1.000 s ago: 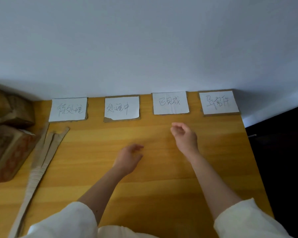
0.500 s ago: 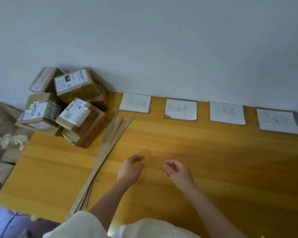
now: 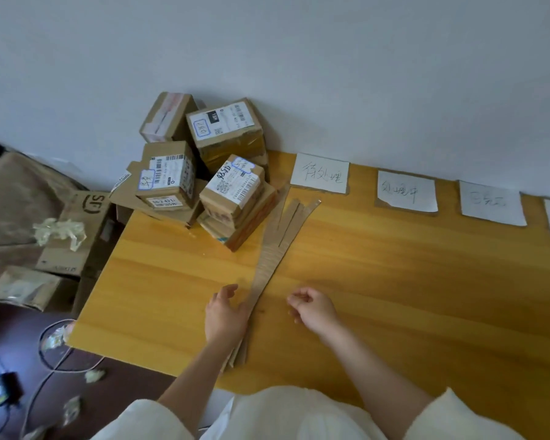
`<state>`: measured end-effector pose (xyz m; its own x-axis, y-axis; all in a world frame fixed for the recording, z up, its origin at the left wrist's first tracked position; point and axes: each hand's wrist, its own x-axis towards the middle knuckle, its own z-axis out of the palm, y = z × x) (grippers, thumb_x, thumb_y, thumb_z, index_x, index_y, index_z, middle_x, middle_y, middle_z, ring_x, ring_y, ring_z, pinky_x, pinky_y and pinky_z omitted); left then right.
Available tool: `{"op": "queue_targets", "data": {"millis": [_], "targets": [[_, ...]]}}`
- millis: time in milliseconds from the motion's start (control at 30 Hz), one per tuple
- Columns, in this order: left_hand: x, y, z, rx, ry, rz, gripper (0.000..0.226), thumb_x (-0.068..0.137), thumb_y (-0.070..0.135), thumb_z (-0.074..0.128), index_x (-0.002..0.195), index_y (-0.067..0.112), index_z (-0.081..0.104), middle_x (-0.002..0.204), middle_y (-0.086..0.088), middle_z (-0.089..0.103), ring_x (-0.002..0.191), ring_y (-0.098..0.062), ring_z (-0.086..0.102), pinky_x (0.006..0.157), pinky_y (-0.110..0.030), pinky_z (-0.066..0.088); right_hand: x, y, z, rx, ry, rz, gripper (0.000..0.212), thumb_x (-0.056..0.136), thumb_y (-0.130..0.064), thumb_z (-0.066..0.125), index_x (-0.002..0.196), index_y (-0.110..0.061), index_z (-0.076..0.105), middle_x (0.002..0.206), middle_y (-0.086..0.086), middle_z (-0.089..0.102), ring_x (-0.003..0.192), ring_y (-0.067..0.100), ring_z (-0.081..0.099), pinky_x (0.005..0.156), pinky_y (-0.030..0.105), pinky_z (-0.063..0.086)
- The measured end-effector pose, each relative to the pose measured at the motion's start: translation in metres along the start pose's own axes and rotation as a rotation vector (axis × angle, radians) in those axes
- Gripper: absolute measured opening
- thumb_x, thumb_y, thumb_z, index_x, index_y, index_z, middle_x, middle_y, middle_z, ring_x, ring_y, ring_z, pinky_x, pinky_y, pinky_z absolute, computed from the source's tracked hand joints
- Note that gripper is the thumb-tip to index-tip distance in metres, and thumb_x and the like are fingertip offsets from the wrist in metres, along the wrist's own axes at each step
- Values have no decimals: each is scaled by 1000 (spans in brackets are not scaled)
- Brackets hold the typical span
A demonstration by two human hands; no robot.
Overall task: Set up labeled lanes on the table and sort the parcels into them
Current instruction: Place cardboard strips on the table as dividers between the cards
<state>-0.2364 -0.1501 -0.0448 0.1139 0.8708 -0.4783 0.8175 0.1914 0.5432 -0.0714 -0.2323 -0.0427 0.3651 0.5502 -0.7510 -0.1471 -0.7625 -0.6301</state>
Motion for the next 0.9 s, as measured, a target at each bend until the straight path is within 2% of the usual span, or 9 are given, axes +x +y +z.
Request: {"op": "queue_targets", "data": {"millis": [133,200,300,367,467,533,600,767,900], "targets": [[14,-13,-7,29,-151,21,36,88,25,57,124,22,57,117,0,64,105,-22,60,82,-32,50,14,-9,33,26,34,82,19,95,-22,61,113,-14,61,104,6,68,87,22,67,73,32,57],[19,-17,-10,24,-206,37,34,90,23,56,123,23,59,116,0,67,105,-22,63,84,-32,51,20,-10,45,31,55,120,18,95,-20,61,113,-15,61,105,6,67,89,22,67,74,32,57],[22,-19,-12,-13,-268,68,34,90,18,55,122,26,61,116,2,68,107,-19,63,87,-29,51,29,-10,57,-11,102,147,17,93,-23,65,108,-17,62,110,7,68,100,26,67,88,43,56],[25,-21,-13,-33,-319,91,35,90,18,55,123,27,61,118,3,68,109,-16,62,86,-26,49,34,-12,65,-18,129,149,18,91,-25,67,107,-20,61,112,6,68,101,25,66,91,45,55],[29,-20,-12,-42,-389,118,36,92,22,54,128,27,59,124,3,65,112,-15,61,88,-25,48,36,-21,75,-19,180,144,28,88,-28,70,113,-19,62,110,5,69,99,24,67,89,42,56],[30,-19,-12,-56,-412,123,38,93,25,54,131,28,57,126,2,63,114,-16,59,85,-24,46,36,-28,78,-33,218,140,33,86,-29,73,114,-16,61,107,2,68,98,22,66,84,35,55],[31,-19,-12,-59,-428,127,40,93,22,52,133,29,55,125,3,62,114,-16,57,82,-22,42,36,-33,79,-73,239,137,33,86,-29,73,113,-16,59,101,-1,63,98,21,64,76,28,48],[34,-21,-10,-68,-464,128,42,92,15,53,131,31,57,122,3,62,110,-16,57,81,-23,41,38,-37,82,-103,271,113,33,86,-24,74,114,-12,62,90,-2,63,86,17,58,74,26,44],[35,-23,-8,-68,-491,122,44,89,16,55,131,32,57,120,2,61,107,-16,57,85,-24,44,36,-36,82,-134,308,76,35,84,-23,75,114,-12,61,89,-2,63,86,17,59,73,26,44]]}}
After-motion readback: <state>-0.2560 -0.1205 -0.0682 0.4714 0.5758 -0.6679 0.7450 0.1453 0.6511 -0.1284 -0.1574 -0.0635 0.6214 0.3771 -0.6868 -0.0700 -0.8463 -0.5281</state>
